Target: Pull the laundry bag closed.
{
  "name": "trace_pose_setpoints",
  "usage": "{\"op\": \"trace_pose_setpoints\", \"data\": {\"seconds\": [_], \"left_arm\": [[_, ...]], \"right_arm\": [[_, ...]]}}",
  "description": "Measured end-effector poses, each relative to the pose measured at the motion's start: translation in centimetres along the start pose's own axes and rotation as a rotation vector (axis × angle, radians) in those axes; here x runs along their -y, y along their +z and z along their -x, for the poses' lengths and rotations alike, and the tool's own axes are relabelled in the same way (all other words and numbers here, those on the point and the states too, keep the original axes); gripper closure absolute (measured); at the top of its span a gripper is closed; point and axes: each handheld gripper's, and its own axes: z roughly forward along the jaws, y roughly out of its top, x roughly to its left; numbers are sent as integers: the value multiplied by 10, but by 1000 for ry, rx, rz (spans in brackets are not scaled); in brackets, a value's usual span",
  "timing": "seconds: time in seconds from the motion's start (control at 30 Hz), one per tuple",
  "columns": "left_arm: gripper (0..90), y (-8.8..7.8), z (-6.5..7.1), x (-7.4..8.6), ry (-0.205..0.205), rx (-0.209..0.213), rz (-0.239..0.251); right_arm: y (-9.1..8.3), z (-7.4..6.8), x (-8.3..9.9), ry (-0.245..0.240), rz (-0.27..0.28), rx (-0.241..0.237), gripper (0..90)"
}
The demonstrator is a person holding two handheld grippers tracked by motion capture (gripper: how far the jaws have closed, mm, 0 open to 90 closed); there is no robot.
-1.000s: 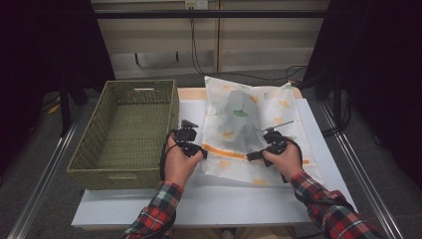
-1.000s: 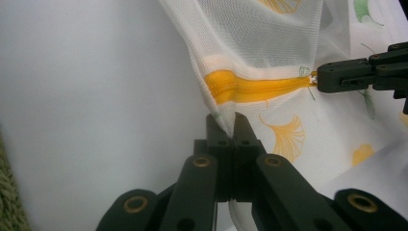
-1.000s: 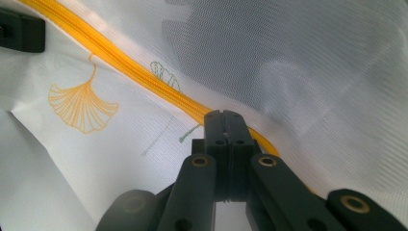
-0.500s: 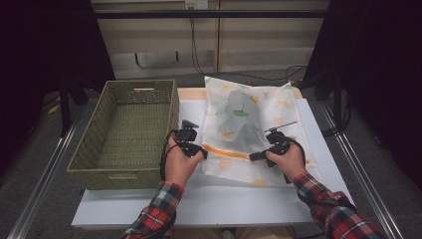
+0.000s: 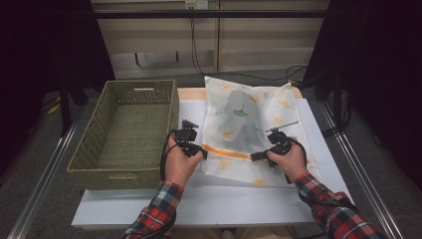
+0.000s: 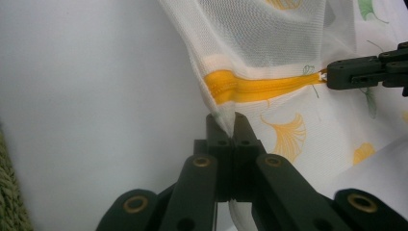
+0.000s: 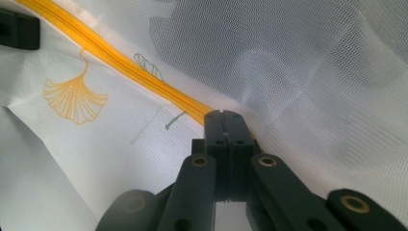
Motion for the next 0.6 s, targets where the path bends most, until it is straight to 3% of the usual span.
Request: {"op": "trace_pose_setpoints", "data": {"seconds": [0.27, 0.6], "left_arm": [[896, 0, 0, 1, -2, 5, -1], [897, 0, 0, 1, -4, 3, -1]], "right_arm": [[-3, 4, 1, 3, 20, -3, 900], [-3, 5, 3, 4, 3, 4, 900]]}}
